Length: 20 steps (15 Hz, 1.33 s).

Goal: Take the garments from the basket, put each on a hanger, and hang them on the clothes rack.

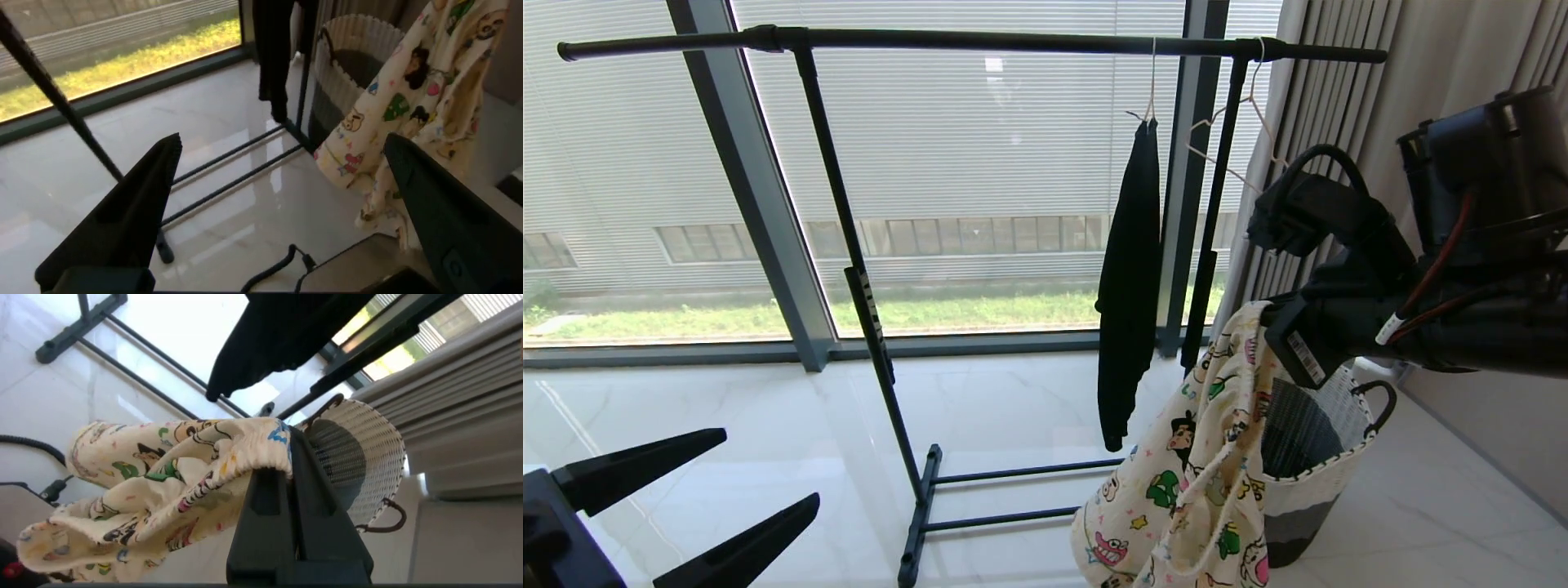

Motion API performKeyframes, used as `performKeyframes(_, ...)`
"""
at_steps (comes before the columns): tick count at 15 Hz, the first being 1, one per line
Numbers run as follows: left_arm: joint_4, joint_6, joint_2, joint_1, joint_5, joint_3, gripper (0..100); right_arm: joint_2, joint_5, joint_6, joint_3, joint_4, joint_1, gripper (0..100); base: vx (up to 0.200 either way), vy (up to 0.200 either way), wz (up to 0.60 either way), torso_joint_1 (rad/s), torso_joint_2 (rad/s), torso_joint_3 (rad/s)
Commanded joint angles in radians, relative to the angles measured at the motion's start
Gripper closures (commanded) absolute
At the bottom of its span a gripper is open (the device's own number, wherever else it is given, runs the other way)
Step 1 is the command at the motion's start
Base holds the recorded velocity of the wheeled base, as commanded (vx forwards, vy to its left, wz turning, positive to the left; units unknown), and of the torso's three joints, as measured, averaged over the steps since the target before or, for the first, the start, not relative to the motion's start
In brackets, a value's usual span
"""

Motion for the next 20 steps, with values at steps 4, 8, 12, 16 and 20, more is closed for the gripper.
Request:
performKeyframes(4, -0.008, -0.3, 0.384, -0.414, 0.009, -0.241, 0, -0.001, 0.0, 0.051, -0.004, -0.027, 0.082, 100, 0.0, 0.0, 0.0, 0.0, 0.0, 0.0)
performKeyframes(8, -0.152, -0.317, 0.593, -0.428, 0.033, -0.244, 0, 0.02, 0.001, 0.109, -0.004, -0.101, 0.162, 100, 0.0, 0.0, 0.0, 0.0, 0.0, 0.0)
performKeyframes(12, -0.152, -0.312, 0.702, -0.343, 0.039, -0.233, 0, 0.051, 0.004, 0.12, -0.007, -0.205, 0.197, 100, 0.0, 0.0, 0.0, 0.0, 0.0, 0.0)
performKeyframes(16, -0.153, -0.307, 0.719, -0.234, 0.029, -0.178, 0, 0.069, 0.004, 0.12, -0.033, -0.208, 0.223, 100, 0.0, 0.0, 0.0, 0.0, 0.0, 0.0)
performKeyframes(20, -0.152, -0.307, 0.634, -0.3, -0.048, -0.11, 0, 0.143, 0.004, 0.12, -0.119, -0.208, 0.263, 100, 0.0, 0.0, 0.0, 0.0, 0.0, 0.0)
